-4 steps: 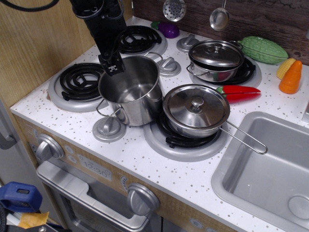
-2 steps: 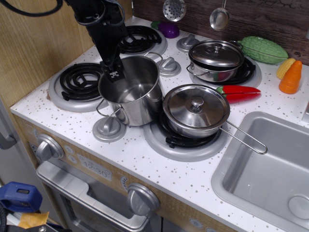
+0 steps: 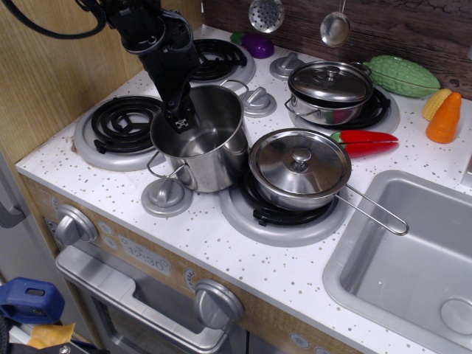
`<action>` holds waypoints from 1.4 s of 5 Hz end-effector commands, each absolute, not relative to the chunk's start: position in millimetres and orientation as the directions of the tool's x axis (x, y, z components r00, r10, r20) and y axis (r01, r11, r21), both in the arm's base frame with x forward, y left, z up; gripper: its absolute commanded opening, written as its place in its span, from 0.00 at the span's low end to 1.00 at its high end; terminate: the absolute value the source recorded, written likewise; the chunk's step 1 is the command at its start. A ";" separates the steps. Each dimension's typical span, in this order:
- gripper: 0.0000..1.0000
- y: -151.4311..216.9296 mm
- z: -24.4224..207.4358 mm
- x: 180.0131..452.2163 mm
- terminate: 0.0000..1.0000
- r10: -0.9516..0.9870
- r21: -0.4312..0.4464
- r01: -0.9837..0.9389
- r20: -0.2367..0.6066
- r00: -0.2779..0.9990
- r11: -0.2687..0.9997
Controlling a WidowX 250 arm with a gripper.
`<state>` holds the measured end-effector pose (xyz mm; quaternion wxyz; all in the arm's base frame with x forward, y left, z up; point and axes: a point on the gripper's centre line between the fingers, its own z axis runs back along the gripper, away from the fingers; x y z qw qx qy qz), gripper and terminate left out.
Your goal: Put pot on stove which is near stove
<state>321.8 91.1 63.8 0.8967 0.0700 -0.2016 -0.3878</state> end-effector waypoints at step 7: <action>0.00 137.7 143.0 338.5 0.00 -0.856 0.475 0.725 0.135 0.499 0.498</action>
